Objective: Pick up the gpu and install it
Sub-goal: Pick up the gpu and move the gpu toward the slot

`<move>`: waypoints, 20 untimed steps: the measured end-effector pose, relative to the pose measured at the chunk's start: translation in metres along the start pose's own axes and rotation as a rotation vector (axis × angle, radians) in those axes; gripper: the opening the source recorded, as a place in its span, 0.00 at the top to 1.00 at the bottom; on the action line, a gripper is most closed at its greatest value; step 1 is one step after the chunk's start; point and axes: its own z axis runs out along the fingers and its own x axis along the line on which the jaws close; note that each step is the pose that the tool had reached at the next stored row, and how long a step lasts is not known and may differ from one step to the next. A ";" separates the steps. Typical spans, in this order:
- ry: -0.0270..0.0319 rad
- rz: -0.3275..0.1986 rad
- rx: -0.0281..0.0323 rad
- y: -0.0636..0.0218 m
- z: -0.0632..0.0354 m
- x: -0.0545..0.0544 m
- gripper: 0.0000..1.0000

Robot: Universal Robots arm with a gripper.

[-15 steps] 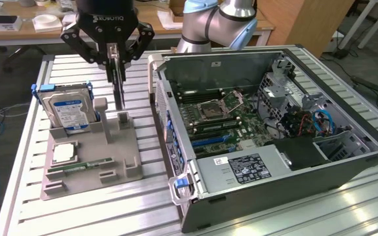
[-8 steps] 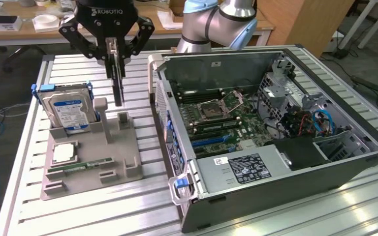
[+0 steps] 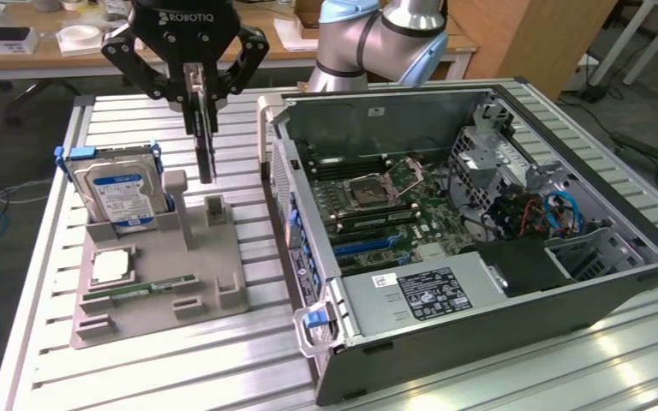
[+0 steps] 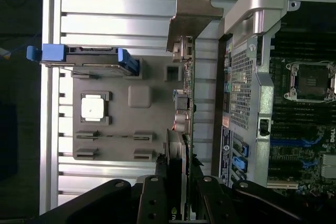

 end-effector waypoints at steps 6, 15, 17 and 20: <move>-0.0008 0.000 0.0000 -0.0001 0.0000 -0.003 0.73; -0.0008 0.000 0.0000 -0.0002 -0.0001 -0.010 0.73; -0.0008 0.000 0.0000 -0.0003 -0.0001 -0.011 0.73; -0.0008 0.000 -0.0001 -0.0003 -0.0001 -0.014 0.73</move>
